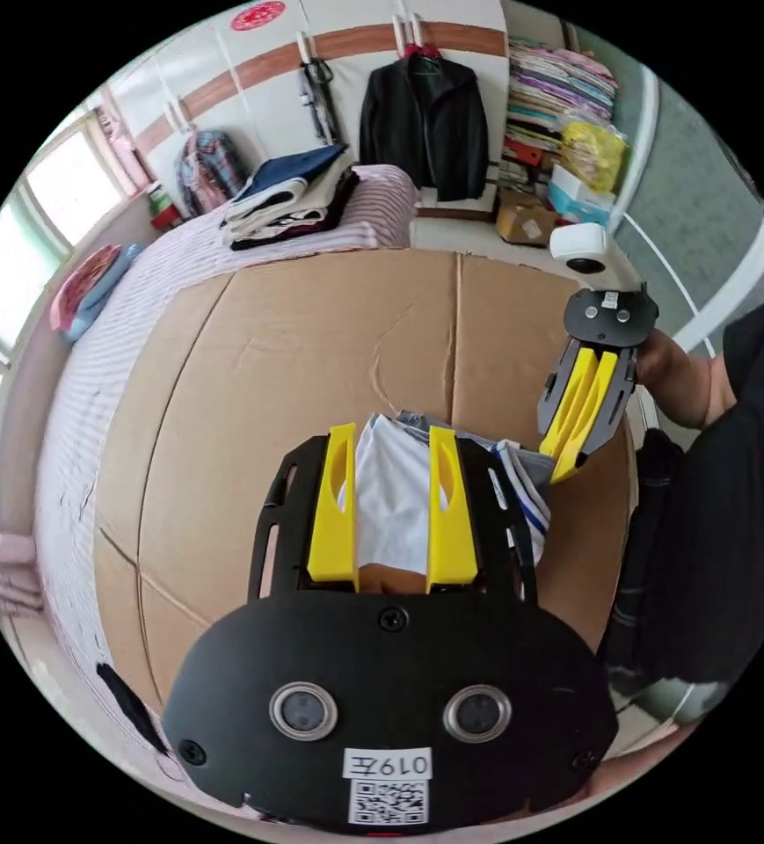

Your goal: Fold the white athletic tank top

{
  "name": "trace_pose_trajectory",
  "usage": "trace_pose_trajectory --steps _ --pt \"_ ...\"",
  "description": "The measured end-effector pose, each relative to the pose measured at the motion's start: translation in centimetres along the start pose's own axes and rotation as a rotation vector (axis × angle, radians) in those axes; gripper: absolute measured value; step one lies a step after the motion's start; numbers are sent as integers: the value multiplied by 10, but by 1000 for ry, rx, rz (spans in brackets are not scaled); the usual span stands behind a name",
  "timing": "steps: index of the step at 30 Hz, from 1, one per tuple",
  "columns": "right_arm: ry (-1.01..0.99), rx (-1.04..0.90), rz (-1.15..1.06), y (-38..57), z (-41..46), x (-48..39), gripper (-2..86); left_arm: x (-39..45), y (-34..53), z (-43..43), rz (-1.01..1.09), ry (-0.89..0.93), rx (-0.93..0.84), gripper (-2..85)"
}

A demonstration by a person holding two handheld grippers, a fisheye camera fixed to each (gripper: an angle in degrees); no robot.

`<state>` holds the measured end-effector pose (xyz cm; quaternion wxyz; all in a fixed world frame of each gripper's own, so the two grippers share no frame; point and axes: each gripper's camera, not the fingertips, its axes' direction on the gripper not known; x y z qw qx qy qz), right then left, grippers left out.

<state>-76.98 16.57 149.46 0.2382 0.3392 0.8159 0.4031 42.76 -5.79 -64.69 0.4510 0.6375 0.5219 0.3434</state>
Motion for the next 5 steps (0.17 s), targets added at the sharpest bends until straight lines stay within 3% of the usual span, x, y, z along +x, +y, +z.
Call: trace_pose_trajectory --steps 5 --pt "-12 20 42 10 21 -5 23 -84 -62 49 282 263 -130 101"
